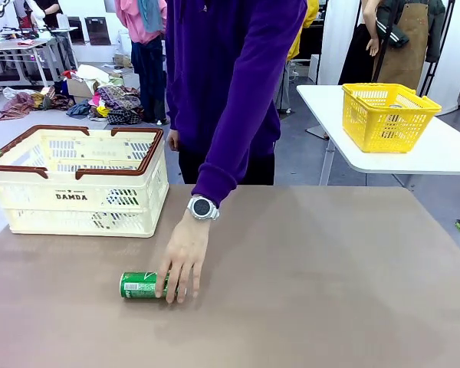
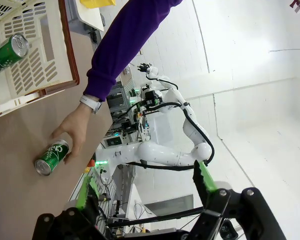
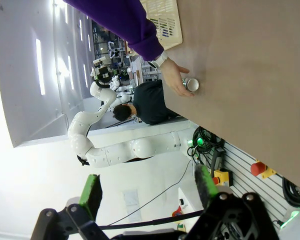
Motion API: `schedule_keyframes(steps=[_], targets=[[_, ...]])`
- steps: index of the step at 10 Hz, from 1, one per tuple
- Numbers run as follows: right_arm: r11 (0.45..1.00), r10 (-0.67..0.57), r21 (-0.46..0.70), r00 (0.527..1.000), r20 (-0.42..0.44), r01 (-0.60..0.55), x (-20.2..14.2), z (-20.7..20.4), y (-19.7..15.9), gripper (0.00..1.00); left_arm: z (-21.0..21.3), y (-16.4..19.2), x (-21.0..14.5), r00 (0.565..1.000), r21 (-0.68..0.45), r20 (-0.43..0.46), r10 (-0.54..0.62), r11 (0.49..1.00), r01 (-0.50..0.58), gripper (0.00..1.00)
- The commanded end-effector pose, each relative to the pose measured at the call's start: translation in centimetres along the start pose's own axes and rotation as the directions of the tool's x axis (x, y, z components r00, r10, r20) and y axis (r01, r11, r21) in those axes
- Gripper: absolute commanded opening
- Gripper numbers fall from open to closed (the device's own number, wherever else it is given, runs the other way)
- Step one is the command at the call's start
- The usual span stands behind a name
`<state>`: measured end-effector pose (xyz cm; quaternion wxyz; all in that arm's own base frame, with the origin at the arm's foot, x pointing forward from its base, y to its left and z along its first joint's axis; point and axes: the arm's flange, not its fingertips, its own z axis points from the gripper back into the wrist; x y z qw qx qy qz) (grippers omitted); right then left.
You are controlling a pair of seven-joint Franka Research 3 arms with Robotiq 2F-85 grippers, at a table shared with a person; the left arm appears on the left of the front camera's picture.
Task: Place the drinks into the Shopping basket.
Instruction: Pick up one drink and place it into the Shopping basket.
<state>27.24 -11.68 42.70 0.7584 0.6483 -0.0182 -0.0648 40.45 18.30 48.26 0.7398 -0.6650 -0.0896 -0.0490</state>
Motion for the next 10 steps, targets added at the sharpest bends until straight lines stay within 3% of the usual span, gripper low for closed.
schedule_keyframes(steps=[1,3,4,6,8,10], targets=[[1.000,-0.010,0.016,1.000,0.005,0.010,-0.1,0.0,0.4,1.00,0.3,-0.3,-0.3,1.000,-0.003,-0.014,-0.011,1.000,0.011,1.00],[1.000,-0.010,0.016,1.000,0.005,0.010,-0.1,0.0,0.4,1.00,0.0,0.0,0.0,1.000,0.000,0.000,0.000,1.000,0.000,1.00],[1.000,-0.010,0.016,1.000,0.005,0.010,-0.1,0.0,0.4,1.00,-3.3,-2.7,-0.8,0.998,0.111,-0.040,-0.042,0.993,0.046,1.00],[1.000,-0.010,0.016,1.000,0.005,0.010,-0.1,0.0,0.4,1.00,-12.9,-8.2,-3.2,0.943,0.290,-0.269,-0.195,0.917,0.273,1.00],[1.000,-0.010,0.016,1.000,0.005,0.010,-0.1,0.0,0.4,1.00,-22.3,-9.6,-5.0,0.824,0.397,-0.516,-0.233,0.787,0.472,1.00],[1.000,-0.010,0.016,1.000,0.005,0.010,-0.1,0.0,0.4,1.00,-30.2,-8.1,-6.6,0.645,0.382,-0.725,-0.240,0.640,0.667,1.00]])
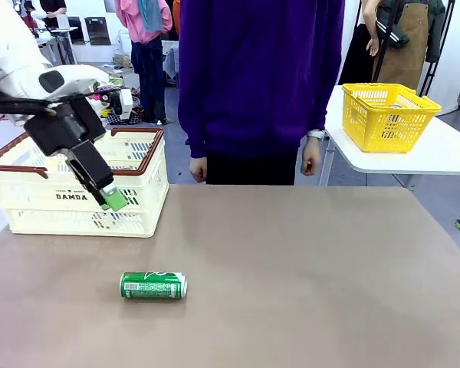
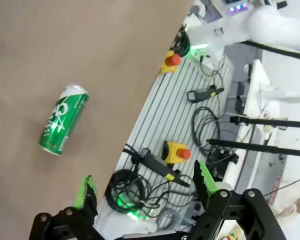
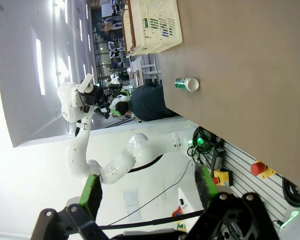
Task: Place the drinks into the Shopping basket.
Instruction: Pick up one drink and place it into the Shopping basket.
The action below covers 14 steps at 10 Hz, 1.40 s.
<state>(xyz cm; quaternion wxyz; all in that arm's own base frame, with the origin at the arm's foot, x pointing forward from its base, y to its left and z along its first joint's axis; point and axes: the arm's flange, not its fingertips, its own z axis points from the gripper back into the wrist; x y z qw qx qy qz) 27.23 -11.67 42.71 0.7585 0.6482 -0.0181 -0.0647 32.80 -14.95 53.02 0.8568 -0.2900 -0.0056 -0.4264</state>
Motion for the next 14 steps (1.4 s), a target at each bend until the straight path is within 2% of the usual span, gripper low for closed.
schedule_keyframes(steps=[1,2,7,8,9,10,11,14], targets=[[1.000,-0.011,0.016,1.000,0.005,0.011,-0.1,0.0,0.4,1.00,-2.5,1.7,0.9,0.992,0.131,-0.053,-0.117,0.984,0.123,1.00],[1.000,-0.011,0.016,1.000,0.005,0.011,-0.1,0.0,0.4,1.00,0.0,0.0,0.0,1.000,0.000,0.000,0.000,1.000,0.000,1.00],[1.000,-0.011,0.016,1.000,0.005,0.011,-0.1,0.0,0.4,1.00,-0.1,0.1,0.1,1.000,-0.012,-0.003,-0.015,1.000,0.015,1.00],[1.000,-0.011,0.016,1.000,0.005,0.011,-0.1,0.0,0.4,1.00,-1.2,0.8,1.1,0.986,0.030,-0.087,-0.140,0.989,0.144,1.00],[1.000,-0.011,0.016,1.000,0.005,0.011,-0.1,0.0,0.4,1.00,-2.9,1.4,1.8,0.972,0.051,-0.141,-0.186,0.979,0.195,1.00],[1.000,-0.011,0.016,1.000,0.005,0.011,-0.1,0.0,0.4,1.00,-4.6,2.1,2.0,0.955,0.022,-0.193,-0.225,0.972,0.233,1.00],[1.000,-0.011,0.016,1.000,0.005,0.011,-0.1,0.0,0.4,1.00,-5.6,2.4,2.0,0.958,-0.016,-0.196,-0.208,0.978,0.209,1.00],[1.000,-0.011,0.016,1.000,0.005,0.011,-0.1,0.0,0.4,1.00,-10.9,2.9,1.2,0.974,0.029,-0.160,-0.159,0.986,0.165,1.00]])
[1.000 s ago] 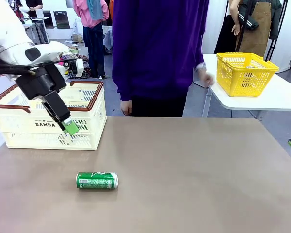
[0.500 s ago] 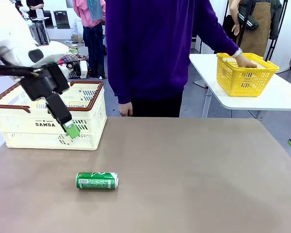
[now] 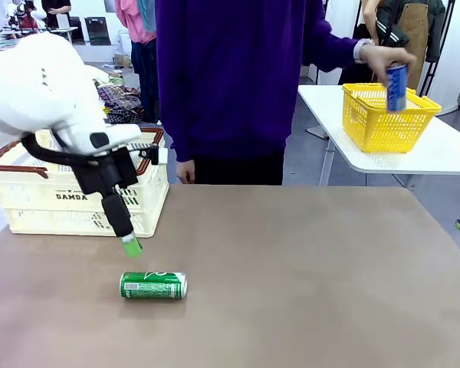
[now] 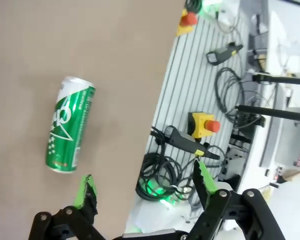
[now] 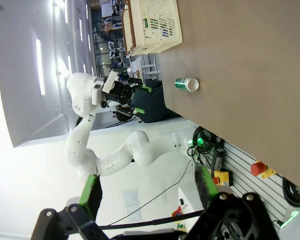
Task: Place the drinks into the Shopping basket.
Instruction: Pick up one drink and place it into the Shopping basket.
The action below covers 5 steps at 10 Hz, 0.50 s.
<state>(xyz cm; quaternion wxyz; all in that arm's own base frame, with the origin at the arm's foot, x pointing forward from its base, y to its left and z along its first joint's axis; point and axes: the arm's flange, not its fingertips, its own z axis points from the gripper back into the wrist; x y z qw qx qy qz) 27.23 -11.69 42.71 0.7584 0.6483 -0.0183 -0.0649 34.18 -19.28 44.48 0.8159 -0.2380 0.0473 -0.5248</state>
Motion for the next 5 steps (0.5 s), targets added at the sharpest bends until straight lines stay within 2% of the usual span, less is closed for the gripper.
schedule_keyframes(steps=[1,2,4,5], targets=[[1.000,-0.011,0.016,1.000,0.005,0.010,0.0,0.0,0.4,1.00,-3.7,-0.5,-0.2,0.997,0.077,0.063,0.036,0.996,-0.041,1.00],[1.000,-0.011,0.016,1.000,0.005,0.010,0.0,0.0,0.4,1.00,-4.7,-0.9,-0.4,0.996,0.139,0.080,0.043,0.989,-0.054,1.00],[1.000,-0.011,0.016,1.000,0.005,0.010,0.0,0.0,0.4,1.00,-4.3,-1.7,-0.7,0.997,0.216,0.076,-0.008,0.976,-0.009,1.00],[1.000,-0.011,0.016,1.000,0.005,0.010,0.0,0.0,0.4,1.00,-4.0,-2.1,-0.8,0.996,0.300,0.045,-0.081,0.952,0.064,1.00]])
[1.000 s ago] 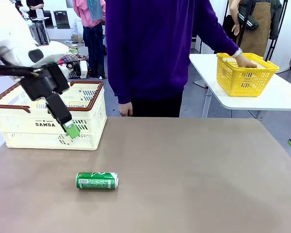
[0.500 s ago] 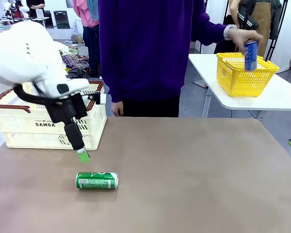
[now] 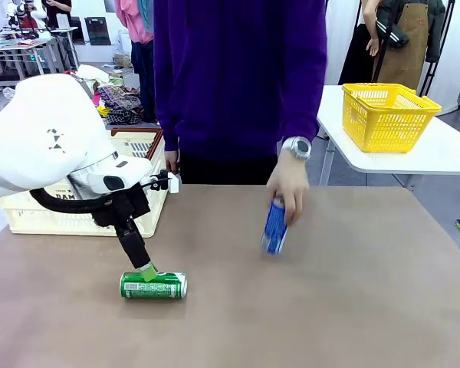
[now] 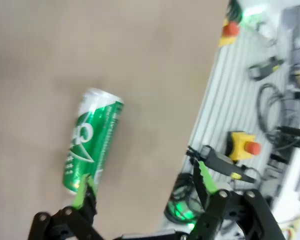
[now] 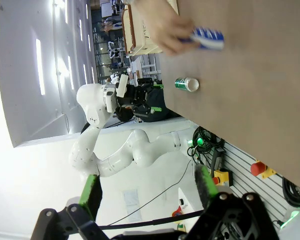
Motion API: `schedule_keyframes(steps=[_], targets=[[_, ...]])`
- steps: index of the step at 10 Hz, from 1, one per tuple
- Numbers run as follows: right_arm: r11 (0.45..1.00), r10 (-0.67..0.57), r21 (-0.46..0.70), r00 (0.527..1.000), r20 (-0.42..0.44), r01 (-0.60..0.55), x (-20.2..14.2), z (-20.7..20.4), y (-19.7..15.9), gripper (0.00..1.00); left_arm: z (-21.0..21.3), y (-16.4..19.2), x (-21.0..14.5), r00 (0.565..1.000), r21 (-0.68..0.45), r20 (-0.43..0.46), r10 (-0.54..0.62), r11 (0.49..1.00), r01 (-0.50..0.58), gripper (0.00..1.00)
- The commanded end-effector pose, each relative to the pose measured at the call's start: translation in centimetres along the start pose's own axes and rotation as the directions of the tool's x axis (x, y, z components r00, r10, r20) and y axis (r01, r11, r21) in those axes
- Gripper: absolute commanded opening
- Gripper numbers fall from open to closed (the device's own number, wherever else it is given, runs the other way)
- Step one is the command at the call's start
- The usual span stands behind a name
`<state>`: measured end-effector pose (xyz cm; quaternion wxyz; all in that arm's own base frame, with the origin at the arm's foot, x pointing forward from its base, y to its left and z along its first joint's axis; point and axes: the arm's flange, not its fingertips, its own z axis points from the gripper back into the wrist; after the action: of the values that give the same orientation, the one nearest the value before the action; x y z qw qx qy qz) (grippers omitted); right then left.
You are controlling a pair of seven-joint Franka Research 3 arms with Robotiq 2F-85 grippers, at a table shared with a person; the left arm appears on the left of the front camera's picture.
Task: Place the drinks into the Shopping basket.
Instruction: Pick up one drink and place it into the Shopping basket.
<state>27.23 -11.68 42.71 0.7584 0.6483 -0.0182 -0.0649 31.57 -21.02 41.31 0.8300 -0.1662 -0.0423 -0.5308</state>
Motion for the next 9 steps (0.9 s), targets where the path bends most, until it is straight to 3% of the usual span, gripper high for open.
schedule_keyframes(steps=[1,2,3,5,6,7,9], targets=[[1.000,-0.010,0.016,1.000,0.005,0.010,0.0,0.0,0.4,1.00,0.7,-0.8,-1.2,0.965,0.162,-0.078,-0.249,0.952,0.258,1.00],[1.000,-0.010,0.016,1.000,0.005,0.010,0.0,0.0,0.4,1.00,2.9,-0.7,-3.2,0.915,0.103,-0.115,-0.387,0.911,0.399,1.00],[1.000,-0.010,0.016,1.000,0.005,0.010,0.0,0.0,0.4,1.00,8.9,-1.0,-8.4,0.848,-0.059,0.000,-0.529,0.847,0.528,1.00],[1.000,-0.010,0.016,1.000,0.005,0.010,0.0,0.0,0.4,1.00,18.2,-1.1,-20.4,0.865,0.061,0.207,-0.457,0.889,0.454,1.00],[1.000,-0.010,0.016,1.000,0.005,0.010,0.0,0.0,0.4,1.00,18.7,-0.9,-23.5,0.863,0.066,0.282,-0.419,0.906,0.419,1.00],[1.000,-0.010,0.016,1.000,0.005,0.010,0.0,0.0,0.4,1.00,17.5,-0.3,-23.7,0.854,0.045,0.299,-0.425,0.901,0.432,1.00],[1.000,-0.010,0.016,1.000,0.005,0.010,0.0,0.0,0.4,1.00,15.4,1.1,-20.5,0.864,0.022,0.300,-0.404,0.908,0.418,1.00]])
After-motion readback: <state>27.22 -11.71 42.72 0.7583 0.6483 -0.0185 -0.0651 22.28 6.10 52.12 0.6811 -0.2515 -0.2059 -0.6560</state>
